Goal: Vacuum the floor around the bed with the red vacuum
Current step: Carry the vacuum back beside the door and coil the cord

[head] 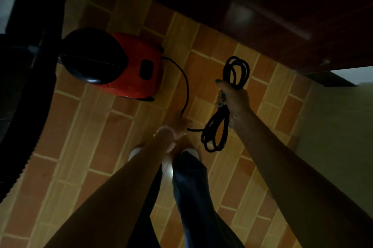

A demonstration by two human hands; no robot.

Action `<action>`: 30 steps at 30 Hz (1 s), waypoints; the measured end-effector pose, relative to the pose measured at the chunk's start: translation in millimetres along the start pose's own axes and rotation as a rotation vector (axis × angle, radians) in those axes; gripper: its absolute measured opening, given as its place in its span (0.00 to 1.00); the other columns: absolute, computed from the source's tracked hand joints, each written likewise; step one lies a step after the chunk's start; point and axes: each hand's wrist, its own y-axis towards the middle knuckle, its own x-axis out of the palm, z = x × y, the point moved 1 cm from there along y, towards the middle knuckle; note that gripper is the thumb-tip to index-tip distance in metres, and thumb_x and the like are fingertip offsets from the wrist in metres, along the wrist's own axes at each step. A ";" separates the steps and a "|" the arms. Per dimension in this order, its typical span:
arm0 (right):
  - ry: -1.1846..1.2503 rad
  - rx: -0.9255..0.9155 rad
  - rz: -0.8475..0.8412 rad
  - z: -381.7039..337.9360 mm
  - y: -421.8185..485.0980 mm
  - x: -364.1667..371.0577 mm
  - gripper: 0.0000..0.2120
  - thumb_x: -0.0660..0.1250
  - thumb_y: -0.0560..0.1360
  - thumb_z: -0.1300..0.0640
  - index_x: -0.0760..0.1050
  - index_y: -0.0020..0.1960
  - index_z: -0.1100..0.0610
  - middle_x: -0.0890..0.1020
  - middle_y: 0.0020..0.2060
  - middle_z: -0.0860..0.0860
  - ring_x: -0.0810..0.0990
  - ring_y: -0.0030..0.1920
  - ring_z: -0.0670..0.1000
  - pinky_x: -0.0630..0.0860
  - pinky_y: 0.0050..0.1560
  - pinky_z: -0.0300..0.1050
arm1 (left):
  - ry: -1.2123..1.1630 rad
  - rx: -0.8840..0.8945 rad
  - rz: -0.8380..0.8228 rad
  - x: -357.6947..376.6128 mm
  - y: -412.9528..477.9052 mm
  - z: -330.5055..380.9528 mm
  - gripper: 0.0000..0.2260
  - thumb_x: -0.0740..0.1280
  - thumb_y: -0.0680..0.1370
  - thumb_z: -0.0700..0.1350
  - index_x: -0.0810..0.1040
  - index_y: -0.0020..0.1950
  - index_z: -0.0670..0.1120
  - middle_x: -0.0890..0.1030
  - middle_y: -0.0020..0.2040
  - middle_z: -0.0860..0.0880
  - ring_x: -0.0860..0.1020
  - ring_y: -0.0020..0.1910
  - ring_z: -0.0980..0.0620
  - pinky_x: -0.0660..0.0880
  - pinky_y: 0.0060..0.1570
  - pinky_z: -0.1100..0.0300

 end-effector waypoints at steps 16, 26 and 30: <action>0.010 0.218 -0.118 91.4 132.5 92.5 0.06 0.69 0.75 0.57 0.78 0.45 0.60 0.80 0.35 0.53 0.80 0.32 0.49 0.80 0.38 0.41 | 0.198 0.239 0.208 -36.6 95.2 -74.6 0.20 0.58 0.81 0.38 0.65 0.73 0.42 0.78 0.57 0.45 0.75 0.57 0.43 0.71 0.54 0.62; -0.176 0.067 0.015 115.8 180.3 125.5 0.33 0.71 0.69 0.43 0.69 0.68 0.58 0.78 0.57 0.53 0.78 0.54 0.53 0.77 0.49 0.45 | 0.429 0.255 0.446 -25.6 111.6 -97.8 0.23 0.54 0.82 0.50 0.58 0.76 0.44 0.61 0.73 0.44 0.63 0.70 0.45 0.64 0.65 0.54; -0.367 0.020 -0.009 119.0 178.9 126.5 0.33 0.69 0.72 0.43 0.66 0.69 0.61 0.75 0.53 0.51 0.75 0.51 0.50 0.75 0.48 0.43 | 0.469 0.260 0.451 -22.7 113.0 -104.7 0.25 0.54 0.81 0.52 0.57 0.76 0.43 0.61 0.74 0.44 0.62 0.71 0.46 0.66 0.66 0.55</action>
